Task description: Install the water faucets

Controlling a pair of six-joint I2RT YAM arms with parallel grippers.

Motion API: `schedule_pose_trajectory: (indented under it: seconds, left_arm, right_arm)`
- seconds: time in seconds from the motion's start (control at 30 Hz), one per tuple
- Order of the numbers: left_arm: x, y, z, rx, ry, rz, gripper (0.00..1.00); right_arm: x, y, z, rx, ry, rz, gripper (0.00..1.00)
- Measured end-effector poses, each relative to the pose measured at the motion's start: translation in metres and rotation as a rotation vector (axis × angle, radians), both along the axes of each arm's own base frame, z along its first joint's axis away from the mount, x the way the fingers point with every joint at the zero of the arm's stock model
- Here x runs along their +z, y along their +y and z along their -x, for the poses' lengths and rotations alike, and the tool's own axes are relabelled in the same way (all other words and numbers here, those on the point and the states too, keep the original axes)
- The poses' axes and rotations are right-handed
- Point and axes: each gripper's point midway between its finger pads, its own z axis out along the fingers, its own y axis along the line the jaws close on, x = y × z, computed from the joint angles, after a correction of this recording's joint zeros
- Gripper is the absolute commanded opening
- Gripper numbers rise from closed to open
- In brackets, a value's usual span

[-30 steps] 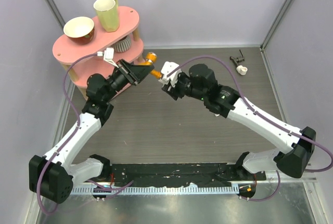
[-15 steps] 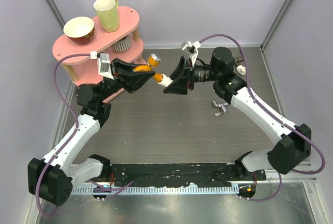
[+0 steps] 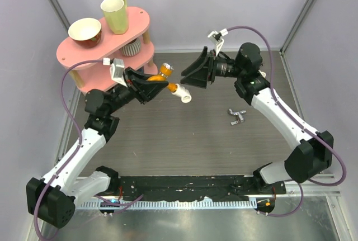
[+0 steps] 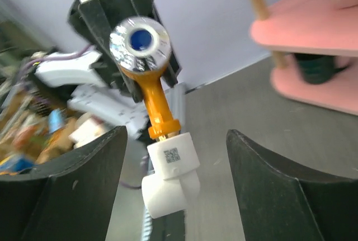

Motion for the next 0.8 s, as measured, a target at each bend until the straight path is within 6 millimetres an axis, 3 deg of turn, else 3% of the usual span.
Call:
schedule_pose_trajectory:
  seconds: [0.17,0.3,0.37,0.47,0.63,0.8]
  left_arm:
    - [-0.034,0.007,-0.032,0.123,0.286,0.012,0.00]
    - [-0.056,0.016,-0.053,0.232,0.508,0.037,0.00]
    - [-0.060,0.019,-0.059,0.263,0.584,0.063,0.00]
    - [-0.063,0.021,-0.066,0.289,0.686,0.112,0.00]
    - [-0.075,0.022,-0.075,0.308,0.834,0.174,0.00]
    - [-0.081,0.022,-0.077,0.314,0.913,0.212,0.00]
  right_arm:
    - [0.012,-0.020,-0.030,-0.312,-0.147,0.059,0.80]
    - [0.025,-0.044,-0.027,-0.487,-0.348,0.072,0.81]
    - [0.024,-0.044,-0.021,-0.504,-0.413,0.080,0.83]
    - [0.011,-0.031,-0.007,-0.511,-0.541,0.124,0.84]
    - [-0.029,0.005,0.015,-0.496,-0.760,0.273,0.84]
    - [-0.061,0.016,0.011,-0.558,-0.952,0.453,0.85]
